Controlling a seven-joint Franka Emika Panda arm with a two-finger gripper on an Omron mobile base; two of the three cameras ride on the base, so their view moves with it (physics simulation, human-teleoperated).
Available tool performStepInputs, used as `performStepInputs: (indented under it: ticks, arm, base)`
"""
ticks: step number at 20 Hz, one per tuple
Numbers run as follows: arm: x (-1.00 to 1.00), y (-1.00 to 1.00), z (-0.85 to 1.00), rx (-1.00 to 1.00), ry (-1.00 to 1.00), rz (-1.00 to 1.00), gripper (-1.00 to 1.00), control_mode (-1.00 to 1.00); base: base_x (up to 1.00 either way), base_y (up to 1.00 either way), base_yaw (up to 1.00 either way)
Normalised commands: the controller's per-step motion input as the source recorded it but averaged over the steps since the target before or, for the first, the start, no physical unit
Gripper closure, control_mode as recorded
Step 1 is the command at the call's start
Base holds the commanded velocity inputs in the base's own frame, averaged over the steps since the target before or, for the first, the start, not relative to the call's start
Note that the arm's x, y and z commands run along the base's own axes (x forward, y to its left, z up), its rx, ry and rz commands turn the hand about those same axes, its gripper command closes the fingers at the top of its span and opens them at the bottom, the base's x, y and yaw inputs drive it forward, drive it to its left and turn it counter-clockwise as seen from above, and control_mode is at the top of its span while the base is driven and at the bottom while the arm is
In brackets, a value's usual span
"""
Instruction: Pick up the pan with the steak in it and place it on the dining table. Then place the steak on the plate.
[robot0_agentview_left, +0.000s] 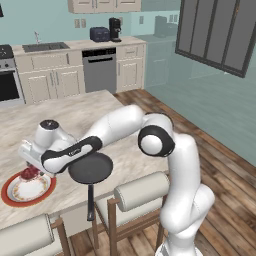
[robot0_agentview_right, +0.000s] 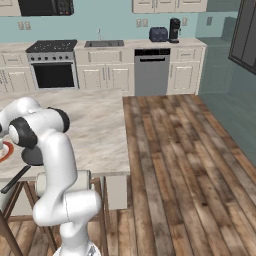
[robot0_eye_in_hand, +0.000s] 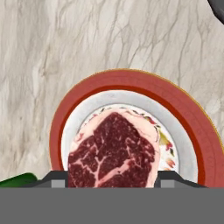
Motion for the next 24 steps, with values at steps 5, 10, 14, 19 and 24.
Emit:
performStepInputs:
  ticks: [5,10,14,19,24]
  arm:
    - [0.00,0.01,-0.18,-0.02,0.04,0.00,1.00,-1.00]
    - [0.00,0.00,-0.21,-0.02,0.04,0.00,1.00,-1.00]
    - [-0.01,0.00,-0.14,0.00,0.01,0.00,1.00,-1.00]
    - [0.00,0.00,-0.13,0.00,0.01,0.00,1.00,-1.00]
    - [0.00,0.00,-0.12,0.00,0.01,0.00,1.00,-1.00]
  base:
    - [0.00,0.00,0.00]
    - [0.00,0.00,0.00]
    - [0.00,0.00,0.00]
    - [0.00,0.00,0.00]
    - [0.00,0.00,0.00]
